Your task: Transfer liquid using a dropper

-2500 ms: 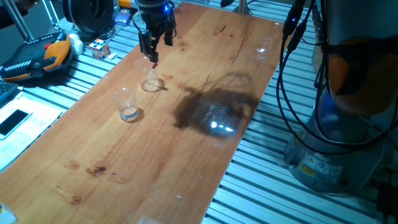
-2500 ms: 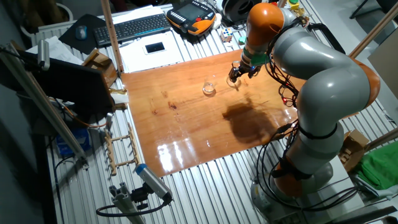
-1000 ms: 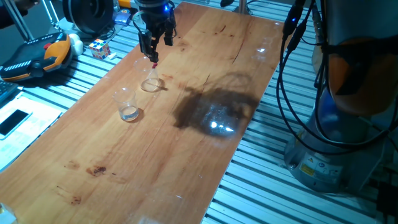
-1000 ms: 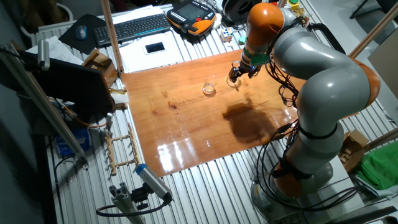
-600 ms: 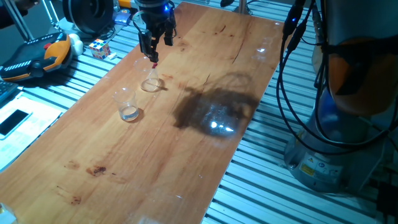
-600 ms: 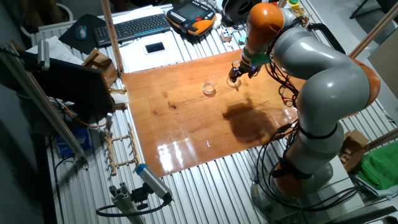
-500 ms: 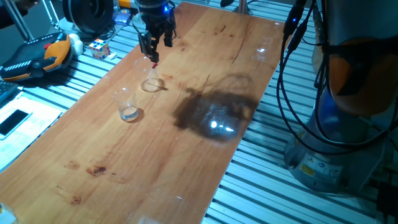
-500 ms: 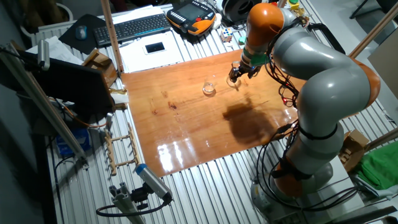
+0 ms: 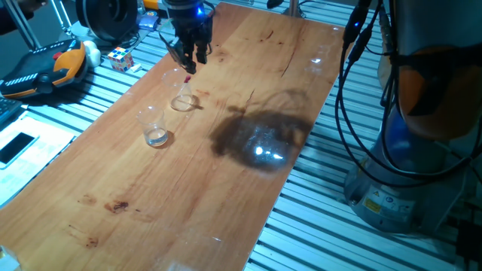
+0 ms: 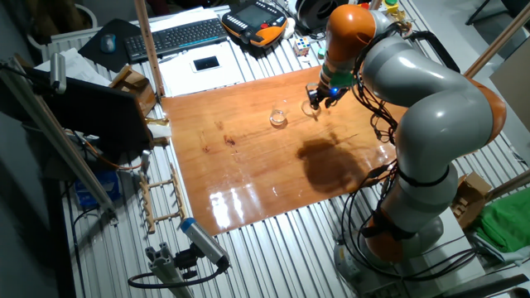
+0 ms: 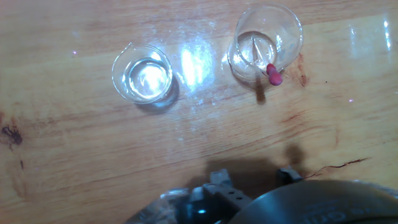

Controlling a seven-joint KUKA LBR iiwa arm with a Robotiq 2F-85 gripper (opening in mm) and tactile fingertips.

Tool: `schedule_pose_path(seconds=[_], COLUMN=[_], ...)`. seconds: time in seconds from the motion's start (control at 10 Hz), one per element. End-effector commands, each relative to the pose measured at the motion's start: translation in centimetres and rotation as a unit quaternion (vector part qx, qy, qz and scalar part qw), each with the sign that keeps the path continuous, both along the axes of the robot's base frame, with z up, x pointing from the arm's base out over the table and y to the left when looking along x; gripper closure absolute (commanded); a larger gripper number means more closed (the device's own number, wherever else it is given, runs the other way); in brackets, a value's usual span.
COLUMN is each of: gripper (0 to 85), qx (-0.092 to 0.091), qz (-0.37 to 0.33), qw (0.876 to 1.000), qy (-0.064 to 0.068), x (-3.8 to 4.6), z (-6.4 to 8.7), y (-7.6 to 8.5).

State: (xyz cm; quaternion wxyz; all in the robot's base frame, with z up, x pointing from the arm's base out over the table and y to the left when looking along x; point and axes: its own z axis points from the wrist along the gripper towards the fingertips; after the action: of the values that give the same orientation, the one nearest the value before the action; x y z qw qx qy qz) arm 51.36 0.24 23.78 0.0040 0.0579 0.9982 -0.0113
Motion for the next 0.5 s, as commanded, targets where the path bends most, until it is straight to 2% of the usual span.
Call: schedule_pose_path(seconds=[0.0, 0.4], gripper=[84.0, 84.0], qx=[0.000, 0.001], qz=[0.000, -0.003], qw=[1.000, 1.000], qy=[0.000, -0.005], x=[0.01, 0.16], z=[-0.02, -0.77], y=[0.00, 0.18])
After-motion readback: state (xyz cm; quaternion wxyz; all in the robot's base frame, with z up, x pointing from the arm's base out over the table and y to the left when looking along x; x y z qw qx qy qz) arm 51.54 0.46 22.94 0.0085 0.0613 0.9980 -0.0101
